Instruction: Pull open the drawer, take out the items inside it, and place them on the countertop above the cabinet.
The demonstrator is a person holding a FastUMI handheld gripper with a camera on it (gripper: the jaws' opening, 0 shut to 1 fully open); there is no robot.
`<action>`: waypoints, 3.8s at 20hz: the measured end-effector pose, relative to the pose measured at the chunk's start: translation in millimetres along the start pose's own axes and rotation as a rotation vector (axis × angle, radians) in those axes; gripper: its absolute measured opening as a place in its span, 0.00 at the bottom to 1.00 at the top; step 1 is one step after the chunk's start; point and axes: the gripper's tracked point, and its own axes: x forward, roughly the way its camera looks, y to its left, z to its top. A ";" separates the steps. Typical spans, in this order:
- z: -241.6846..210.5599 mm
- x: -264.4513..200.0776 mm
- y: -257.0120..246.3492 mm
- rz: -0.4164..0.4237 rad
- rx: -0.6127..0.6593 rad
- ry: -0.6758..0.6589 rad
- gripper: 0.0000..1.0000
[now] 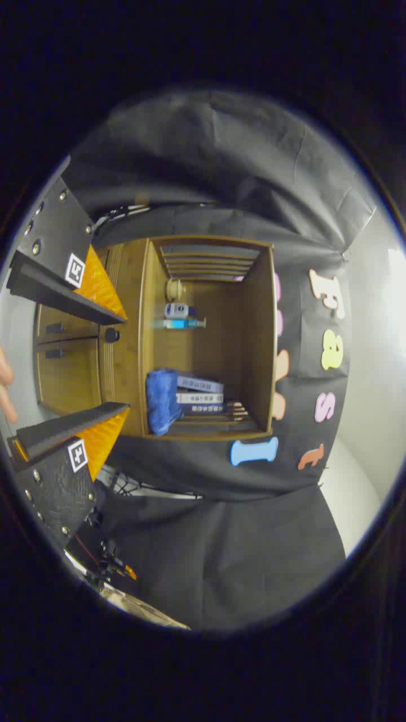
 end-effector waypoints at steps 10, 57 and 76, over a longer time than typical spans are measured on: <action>-14.2 26.0 9.8 0.019 -0.014 0.014 0.83; -182.5 89.0 74.9 0.028 -0.024 0.563 0.27; -73.1 58.6 81.6 0.011 -0.095 0.400 0.57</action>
